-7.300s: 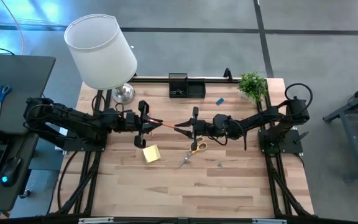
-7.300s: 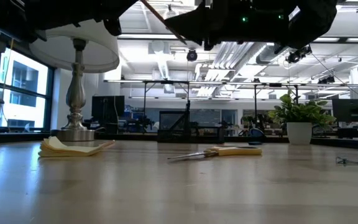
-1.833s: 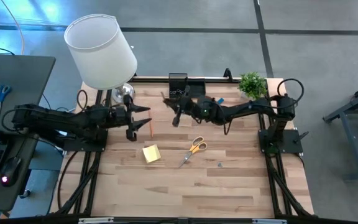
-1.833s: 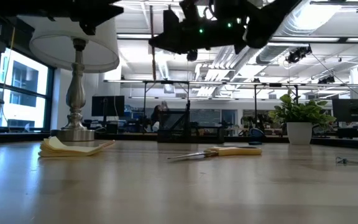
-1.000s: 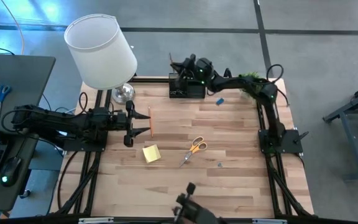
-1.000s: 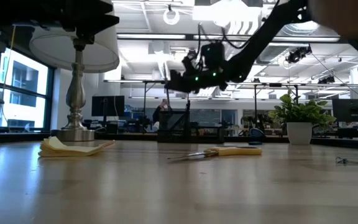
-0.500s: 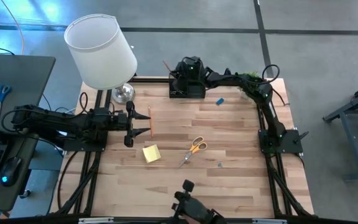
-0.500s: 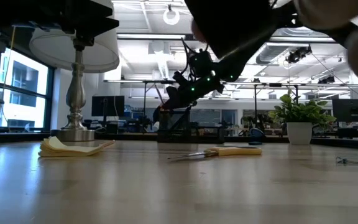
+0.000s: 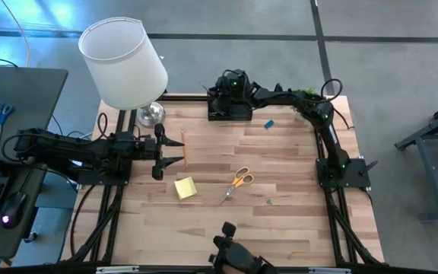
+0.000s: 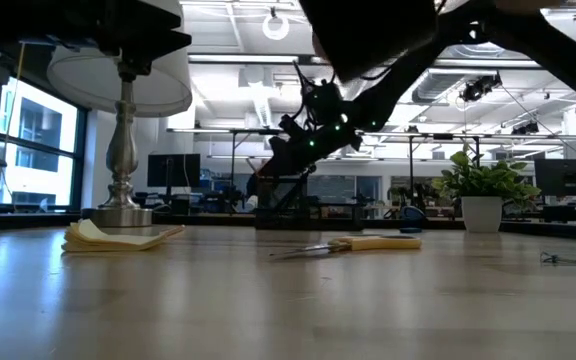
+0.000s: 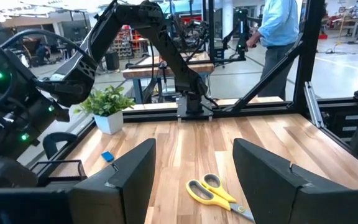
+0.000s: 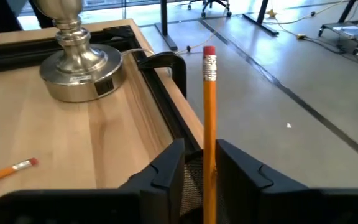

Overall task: Pick and place office supplies into organizer
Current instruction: Put the blue binder clip into the desk organizer

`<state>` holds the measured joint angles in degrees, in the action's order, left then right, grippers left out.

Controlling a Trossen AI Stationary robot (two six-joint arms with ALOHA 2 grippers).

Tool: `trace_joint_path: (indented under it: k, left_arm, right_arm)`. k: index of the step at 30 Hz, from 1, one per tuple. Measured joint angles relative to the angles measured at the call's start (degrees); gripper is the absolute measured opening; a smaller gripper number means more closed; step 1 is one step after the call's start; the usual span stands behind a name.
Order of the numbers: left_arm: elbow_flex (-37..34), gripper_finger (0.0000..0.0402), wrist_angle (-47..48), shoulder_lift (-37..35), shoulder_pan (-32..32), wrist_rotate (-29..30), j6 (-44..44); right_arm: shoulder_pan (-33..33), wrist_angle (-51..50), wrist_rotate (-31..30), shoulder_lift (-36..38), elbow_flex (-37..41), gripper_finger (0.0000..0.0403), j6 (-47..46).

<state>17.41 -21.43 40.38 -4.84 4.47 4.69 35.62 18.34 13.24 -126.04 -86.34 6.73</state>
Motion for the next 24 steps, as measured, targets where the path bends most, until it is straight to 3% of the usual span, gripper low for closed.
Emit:
trace_joint_path:
  k: [14, 19, 24]
  left_arm:
    - [0.02, 0.0205, 0.43, 0.00, 0.00, 0.02, -0.45]
    - [0.00, 0.0205, 0.55, 0.00, 0.00, 0.02, -0.57]
    - [0.00, 0.0205, 0.91, 0.00, 0.00, 1.47, -1.51]
  right_arm:
    - [-2.35, -6.05, 0.47, 12.54, 0.04, 0.0157, -0.19]
    - [-6.74, -17.14, -0.36, 15.20, 0.02, 0.0149, 3.60]
    - [-11.95, -29.60, -7.61, 15.89, 0.02, 0.0132, 3.24]
